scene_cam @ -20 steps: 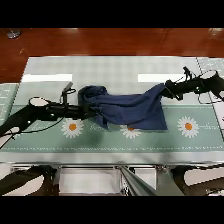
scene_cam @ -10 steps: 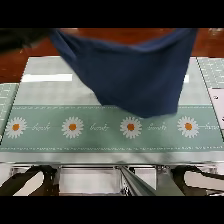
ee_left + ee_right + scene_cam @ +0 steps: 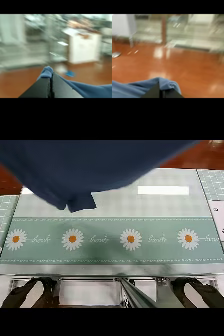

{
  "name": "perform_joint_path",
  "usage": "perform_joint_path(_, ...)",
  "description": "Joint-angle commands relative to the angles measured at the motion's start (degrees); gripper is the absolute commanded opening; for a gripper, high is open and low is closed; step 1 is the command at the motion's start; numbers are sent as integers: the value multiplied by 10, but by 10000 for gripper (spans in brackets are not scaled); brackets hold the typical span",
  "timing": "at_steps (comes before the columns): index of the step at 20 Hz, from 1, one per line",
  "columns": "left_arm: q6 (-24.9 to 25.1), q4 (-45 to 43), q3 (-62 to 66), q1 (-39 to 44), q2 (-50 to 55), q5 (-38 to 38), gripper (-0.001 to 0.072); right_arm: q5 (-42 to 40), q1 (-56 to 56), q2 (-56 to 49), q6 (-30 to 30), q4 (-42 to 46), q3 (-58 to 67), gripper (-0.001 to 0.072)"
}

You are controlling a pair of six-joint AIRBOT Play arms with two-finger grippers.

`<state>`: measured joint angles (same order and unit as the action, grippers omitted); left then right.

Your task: Fold the shirts.

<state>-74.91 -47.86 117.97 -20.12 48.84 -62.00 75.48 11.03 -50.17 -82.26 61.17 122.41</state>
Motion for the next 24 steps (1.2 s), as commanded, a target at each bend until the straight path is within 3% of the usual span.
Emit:
perform_joint_path(1, -15, -119, 28, -30, -70, -3, 24, 40, -1, 77, -18, 55, 3, 19)
perform_joint_path(7, -45, -122, -5, -30, -93, -83, 24, 71, -1, 108, -26, 54, -63, 19)
perform_joint_path(11, -49, -26, -155, -29, -92, -118, 24, 75, -1, 108, -26, 46, -172, 19)
perform_joint_path(14, -42, 18, -327, -12, -83, -122, 24, 34, -1, 98, -26, 38, -290, 19)
perform_joint_path(19, -13, 18, -563, 111, -3, 79, 24, -57, -1, -15, -8, 37, -424, 19)
perform_joint_path(24, -14, 18, -536, 198, 180, 274, 24, -171, -2, -220, 1, -8, -402, 19)
